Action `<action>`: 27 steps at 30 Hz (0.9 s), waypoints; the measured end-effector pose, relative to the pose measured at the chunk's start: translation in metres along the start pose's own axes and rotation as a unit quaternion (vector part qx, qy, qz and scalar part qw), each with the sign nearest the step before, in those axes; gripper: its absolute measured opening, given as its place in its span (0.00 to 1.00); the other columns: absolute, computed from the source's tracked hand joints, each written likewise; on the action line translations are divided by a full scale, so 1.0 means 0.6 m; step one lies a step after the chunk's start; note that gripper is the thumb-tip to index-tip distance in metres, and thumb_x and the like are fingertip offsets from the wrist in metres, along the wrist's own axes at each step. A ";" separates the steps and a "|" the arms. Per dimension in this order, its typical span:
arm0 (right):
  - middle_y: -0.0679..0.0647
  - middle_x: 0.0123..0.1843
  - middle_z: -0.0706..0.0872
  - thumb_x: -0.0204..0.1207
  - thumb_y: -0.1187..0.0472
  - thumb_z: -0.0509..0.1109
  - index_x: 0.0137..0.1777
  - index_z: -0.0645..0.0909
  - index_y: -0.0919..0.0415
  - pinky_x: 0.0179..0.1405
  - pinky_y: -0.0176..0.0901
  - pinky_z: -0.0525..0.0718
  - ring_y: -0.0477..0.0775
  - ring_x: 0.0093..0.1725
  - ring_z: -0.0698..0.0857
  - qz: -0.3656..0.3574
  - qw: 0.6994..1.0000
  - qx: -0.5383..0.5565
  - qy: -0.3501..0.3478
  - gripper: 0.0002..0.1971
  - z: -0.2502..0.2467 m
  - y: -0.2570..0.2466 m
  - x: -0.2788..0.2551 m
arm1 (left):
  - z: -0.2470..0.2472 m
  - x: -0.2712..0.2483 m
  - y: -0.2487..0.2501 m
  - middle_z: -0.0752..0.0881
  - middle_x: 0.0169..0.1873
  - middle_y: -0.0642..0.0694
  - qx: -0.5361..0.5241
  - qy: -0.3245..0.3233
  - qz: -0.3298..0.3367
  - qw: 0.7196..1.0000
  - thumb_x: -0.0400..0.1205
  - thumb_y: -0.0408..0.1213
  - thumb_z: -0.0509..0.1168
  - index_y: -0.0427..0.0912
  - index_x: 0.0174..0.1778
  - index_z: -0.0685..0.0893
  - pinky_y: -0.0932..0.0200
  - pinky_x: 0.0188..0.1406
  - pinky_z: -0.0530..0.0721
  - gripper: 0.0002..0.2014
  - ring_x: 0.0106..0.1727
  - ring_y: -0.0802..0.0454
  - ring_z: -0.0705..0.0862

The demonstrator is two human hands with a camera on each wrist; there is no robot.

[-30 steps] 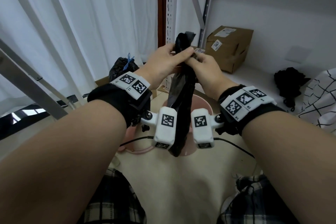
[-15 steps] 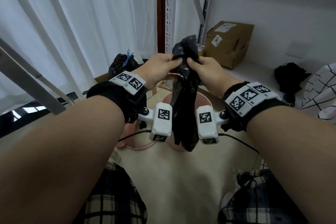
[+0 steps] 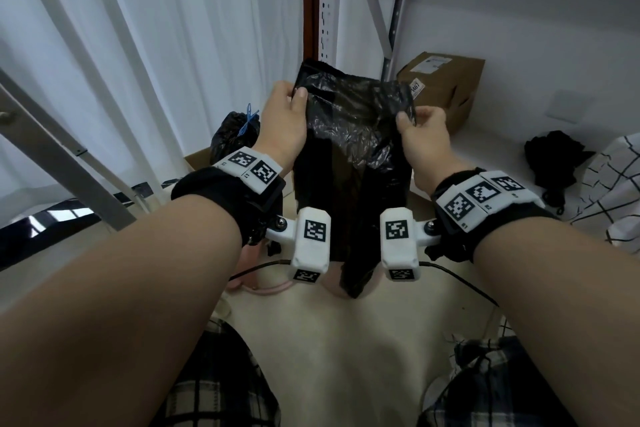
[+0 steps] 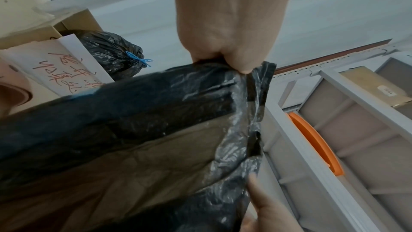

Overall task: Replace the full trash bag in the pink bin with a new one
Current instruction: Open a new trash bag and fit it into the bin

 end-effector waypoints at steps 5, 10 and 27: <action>0.53 0.69 0.77 0.73 0.52 0.75 0.80 0.54 0.56 0.64 0.44 0.80 0.51 0.65 0.81 0.062 0.974 0.096 -0.196 0.41 0.032 0.003 -0.023 | 0.019 -0.018 0.016 0.82 0.40 0.44 -0.037 -0.103 0.047 0.993 0.88 0.38 0.52 0.41 0.52 0.71 0.65 0.41 0.80 0.05 0.40 0.55 0.81; 0.48 0.49 0.87 0.74 0.64 0.73 0.60 0.76 0.56 0.37 0.29 0.86 0.41 0.44 0.88 0.043 0.967 0.046 -0.246 0.16 0.050 -0.014 -0.037 | 0.028 -0.021 0.029 0.80 0.45 0.43 -0.020 -0.126 0.067 0.990 0.89 0.38 0.50 0.40 0.54 0.70 0.59 0.50 0.80 0.07 0.46 0.53 0.79; 0.56 0.43 0.85 0.84 0.70 0.56 0.50 0.81 0.61 0.48 0.52 0.88 0.57 0.44 0.85 0.079 0.983 0.168 0.003 0.12 -0.008 0.011 0.007 | -0.038 0.011 -0.047 0.69 0.32 0.54 0.136 0.062 0.016 0.989 0.89 0.37 0.48 0.40 0.50 0.64 0.62 0.34 0.60 0.05 0.44 0.49 0.72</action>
Point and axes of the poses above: each hand's wrist, its own x-axis towards the middle knuckle, its own z-axis out of the palm, y = z × x, the point moved 3 cm from there along x, towards the middle knuckle
